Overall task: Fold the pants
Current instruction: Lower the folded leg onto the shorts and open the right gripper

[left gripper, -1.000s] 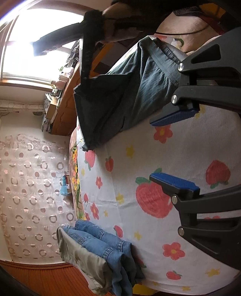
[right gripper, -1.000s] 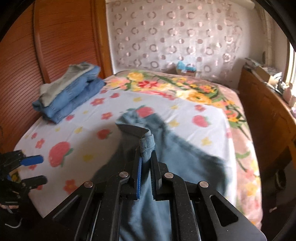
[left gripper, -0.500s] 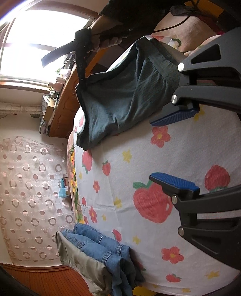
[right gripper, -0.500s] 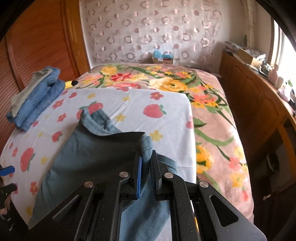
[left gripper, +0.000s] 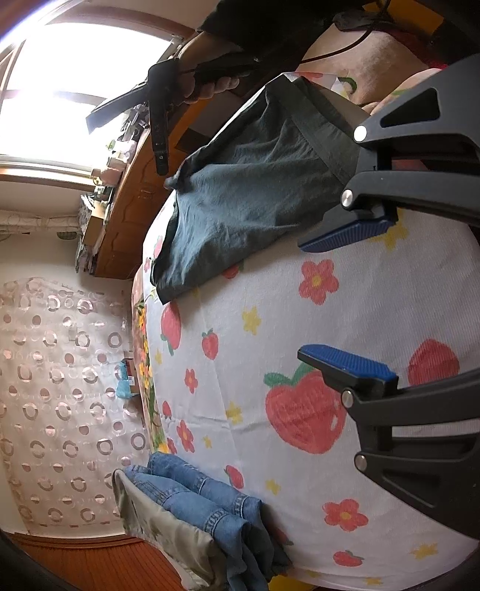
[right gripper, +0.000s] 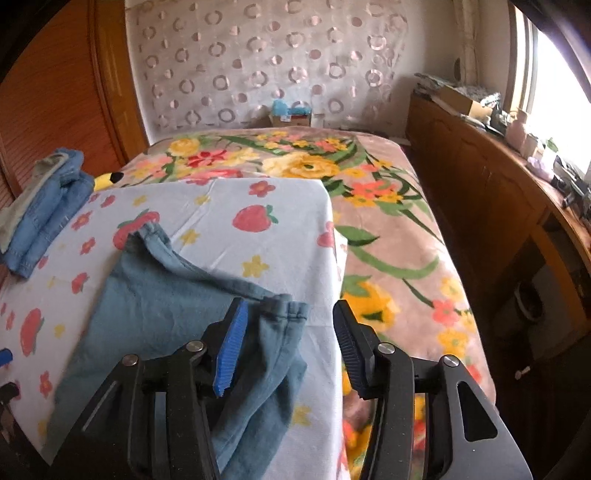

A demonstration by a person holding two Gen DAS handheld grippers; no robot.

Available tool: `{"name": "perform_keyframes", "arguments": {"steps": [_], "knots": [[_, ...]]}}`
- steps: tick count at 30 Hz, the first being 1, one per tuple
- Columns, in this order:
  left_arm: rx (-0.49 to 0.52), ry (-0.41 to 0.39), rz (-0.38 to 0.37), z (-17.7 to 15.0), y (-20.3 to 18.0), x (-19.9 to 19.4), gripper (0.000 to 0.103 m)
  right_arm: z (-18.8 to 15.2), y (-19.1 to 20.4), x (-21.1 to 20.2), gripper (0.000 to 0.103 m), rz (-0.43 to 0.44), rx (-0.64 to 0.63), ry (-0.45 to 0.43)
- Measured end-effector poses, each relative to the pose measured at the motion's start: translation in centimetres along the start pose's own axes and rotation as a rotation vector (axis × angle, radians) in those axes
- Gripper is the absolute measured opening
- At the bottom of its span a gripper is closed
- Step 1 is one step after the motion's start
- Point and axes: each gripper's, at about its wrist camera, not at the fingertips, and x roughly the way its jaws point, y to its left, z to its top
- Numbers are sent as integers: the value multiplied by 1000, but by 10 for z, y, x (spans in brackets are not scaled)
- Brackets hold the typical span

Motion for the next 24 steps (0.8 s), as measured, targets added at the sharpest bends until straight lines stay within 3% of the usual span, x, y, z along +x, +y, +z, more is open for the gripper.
{"name": "perform_keyframes", "arguments": {"steps": [12, 14, 18, 20, 24], "knots": [[45, 25, -35, 5, -24, 10, 51, -33, 5, 0, 49, 91, 5, 33], [52, 32, -37, 4, -28, 12, 51, -34, 6, 4, 42, 92, 5, 39], [60, 45, -38, 1, -31, 15, 51, -37, 4, 14, 21, 17, -10, 70], [60, 46, -38, 0, -31, 16, 51, -37, -6, 8, 21, -54, 18, 52], [54, 47, -40, -1, -30, 16, 51, -37, -22, -5, 21, -60, 57, 37]]}}
